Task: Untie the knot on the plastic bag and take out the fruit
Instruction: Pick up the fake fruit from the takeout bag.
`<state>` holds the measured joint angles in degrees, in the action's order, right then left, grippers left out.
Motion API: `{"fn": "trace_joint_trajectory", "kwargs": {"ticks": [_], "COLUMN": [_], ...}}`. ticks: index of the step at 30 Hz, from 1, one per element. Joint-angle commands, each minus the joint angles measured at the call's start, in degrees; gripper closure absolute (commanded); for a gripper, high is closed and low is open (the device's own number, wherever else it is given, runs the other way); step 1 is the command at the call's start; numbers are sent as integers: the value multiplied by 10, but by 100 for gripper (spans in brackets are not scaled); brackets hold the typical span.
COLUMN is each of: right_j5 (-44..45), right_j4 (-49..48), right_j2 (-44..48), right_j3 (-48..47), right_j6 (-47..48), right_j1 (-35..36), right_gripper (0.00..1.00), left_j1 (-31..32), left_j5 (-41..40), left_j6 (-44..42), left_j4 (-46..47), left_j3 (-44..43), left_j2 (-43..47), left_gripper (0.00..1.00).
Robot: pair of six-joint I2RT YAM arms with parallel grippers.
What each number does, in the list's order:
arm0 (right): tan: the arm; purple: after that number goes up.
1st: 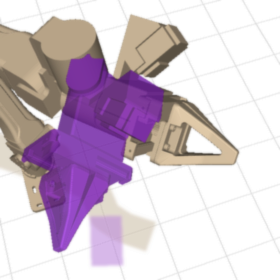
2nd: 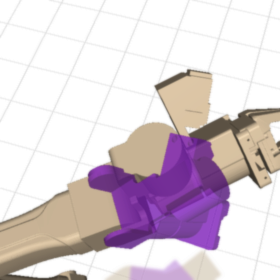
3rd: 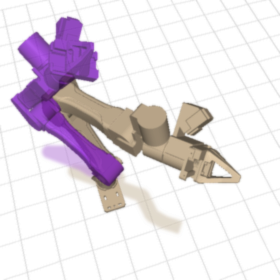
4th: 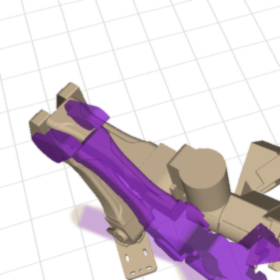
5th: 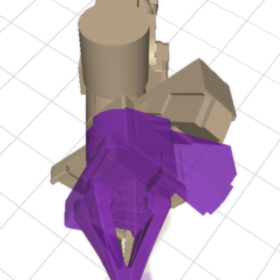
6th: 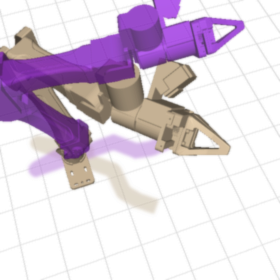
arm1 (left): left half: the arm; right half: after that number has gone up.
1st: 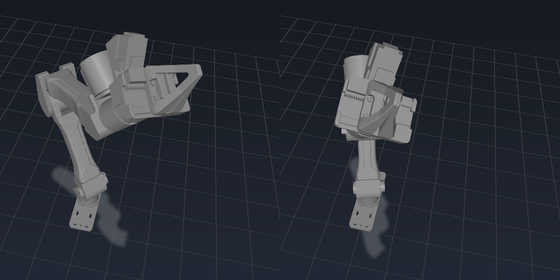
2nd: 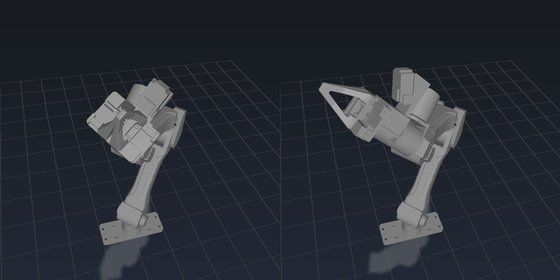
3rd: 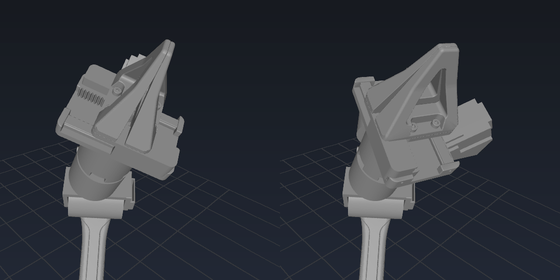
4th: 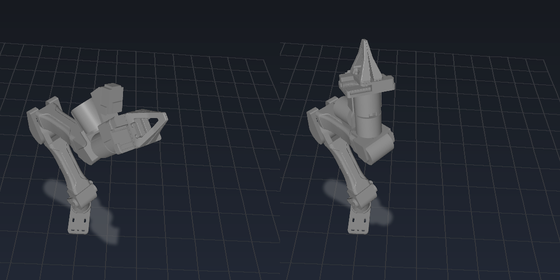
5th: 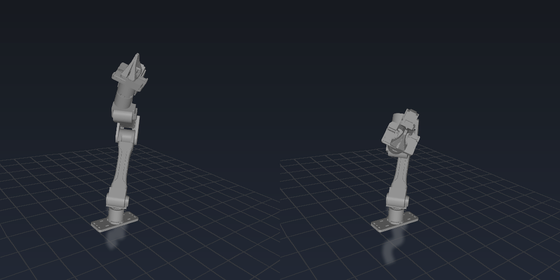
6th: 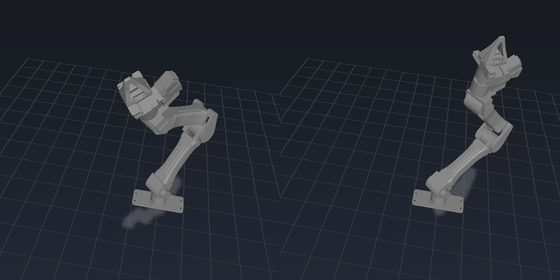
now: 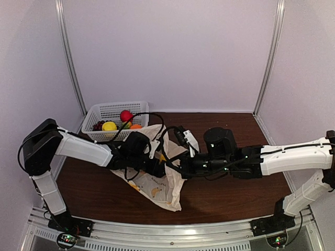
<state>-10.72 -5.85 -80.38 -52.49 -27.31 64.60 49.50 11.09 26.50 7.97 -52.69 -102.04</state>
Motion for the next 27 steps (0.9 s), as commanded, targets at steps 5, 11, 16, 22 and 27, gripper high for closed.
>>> {"fn": "trace_joint_trajectory", "kwargs": {"ticks": [5,11,16,22,27], "right_j5": [-1,2,9,36,97], "right_j4": [-11,-11,-11,-7,7], "right_j2": [-3,-1,1,10,40], "right_j3": [4,5,7,10,11], "right_j6": [-2,-2,-3,-10,-21], "right_j1": [3,3,3,3,3], "right_gripper": [100,100,100,100,100], "left_j1": [2,3,2,3,3], "left_j5": [-11,-17,-24,-31,-22], "left_j6": [-5,1,0,-10,-62], "left_j4": [-3,5,6,8,-10], "left_j3": [-5,4,9,26,64], "left_j2": [-11,14,34,71,159], "left_gripper": [22,33,39,39,39]}}
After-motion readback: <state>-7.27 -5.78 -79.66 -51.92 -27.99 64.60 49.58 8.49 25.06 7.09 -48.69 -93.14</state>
